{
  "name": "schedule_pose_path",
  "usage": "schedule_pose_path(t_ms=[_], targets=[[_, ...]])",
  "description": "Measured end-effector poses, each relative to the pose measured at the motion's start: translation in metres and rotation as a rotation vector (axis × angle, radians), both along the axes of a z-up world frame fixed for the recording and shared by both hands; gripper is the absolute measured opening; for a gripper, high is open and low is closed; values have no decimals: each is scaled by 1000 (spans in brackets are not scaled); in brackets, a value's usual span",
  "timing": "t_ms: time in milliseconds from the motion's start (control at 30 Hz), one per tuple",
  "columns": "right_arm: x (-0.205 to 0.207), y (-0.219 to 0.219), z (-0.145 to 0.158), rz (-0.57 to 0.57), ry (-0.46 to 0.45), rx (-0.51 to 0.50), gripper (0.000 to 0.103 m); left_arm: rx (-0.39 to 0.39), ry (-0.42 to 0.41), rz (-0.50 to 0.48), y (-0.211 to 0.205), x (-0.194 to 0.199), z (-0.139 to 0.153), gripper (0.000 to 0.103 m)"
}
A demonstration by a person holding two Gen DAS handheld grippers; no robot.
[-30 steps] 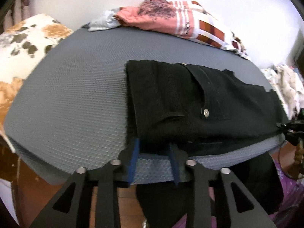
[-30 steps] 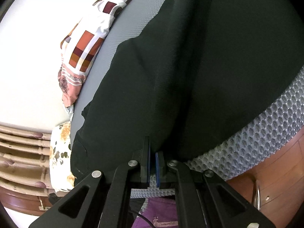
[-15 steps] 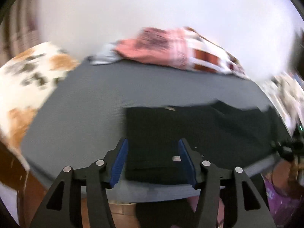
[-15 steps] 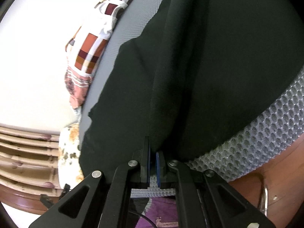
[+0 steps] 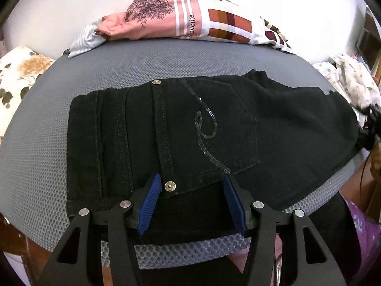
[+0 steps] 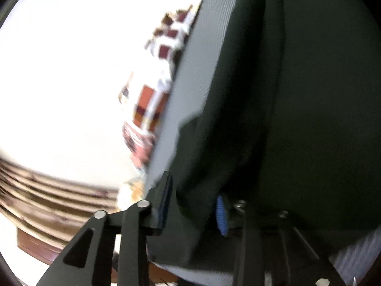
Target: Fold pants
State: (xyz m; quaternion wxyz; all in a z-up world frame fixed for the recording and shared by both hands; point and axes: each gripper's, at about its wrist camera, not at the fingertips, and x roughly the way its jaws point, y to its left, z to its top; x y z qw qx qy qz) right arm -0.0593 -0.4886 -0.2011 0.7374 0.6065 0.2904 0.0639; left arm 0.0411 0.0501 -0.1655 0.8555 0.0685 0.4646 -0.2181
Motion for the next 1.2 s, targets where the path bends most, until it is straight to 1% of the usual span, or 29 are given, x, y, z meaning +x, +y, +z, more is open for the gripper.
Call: schedule_pose_path(t_ms=[33, 100, 133, 200, 333, 433, 500, 533, 567, 733, 767, 800, 833, 900, 967, 1100, 1133, 1200], targets=[[4, -9, -1, -30, -24, 36, 36, 7, -2, -3, -2, 1, 0, 56], [10, -25, 1, -81, -57, 60, 36, 13, -6, -5, 1, -4, -2, 56], [15, -36, 5, -114, -78, 53, 36, 13, -6, -4, 3, -5, -1, 56], [19, -50, 11, -167, -93, 43, 36, 9, -5, -3, 4, -4, -1, 56], [12, -75, 19, -281, -108, 37, 36, 3, -2, -2, 6, -4, -1, 56], [3, -85, 27, -312, -129, 15, 37, 16, -12, -9, 5, -5, -1, 56], [-3, -89, 32, -311, -132, -13, 37, 18, -15, -10, 5, -5, -1, 56], [-5, -91, 34, -311, -111, -44, 37, 17, -14, -10, 5, -5, -1, 56], [-5, -92, 33, -308, -101, -54, 37, 16, -14, -9, 4, -6, -2, 56], [-1, -101, 20, -306, -5, -66, 37, 18, -16, -9, 4, -5, -2, 57], [2, -103, 18, -303, 43, -89, 31, 19, -17, -9, 4, -5, -2, 57], [3, -105, 14, -300, 77, -92, 22, 23, -20, -10, 4, -6, -2, 57], [1, -106, 10, -293, 102, -85, 4, 25, -22, -10, 3, -6, -2, 57], [2, -108, 5, -291, 167, -92, 5, 27, -26, -11, 3, -6, -2, 57], [-8, -108, 9, -288, 180, -120, 4, 26, -24, -11, 4, -6, -2, 57], [-56, -113, 31, -328, 162, -153, 4, 17, -20, -7, 5, -6, -2, 57], [-75, -114, 35, -343, 168, -155, 4, 13, -18, -6, 6, -6, -2, 57], [-97, -112, 37, -352, 189, -157, 4, 9, -17, -4, 7, -6, -1, 57]])
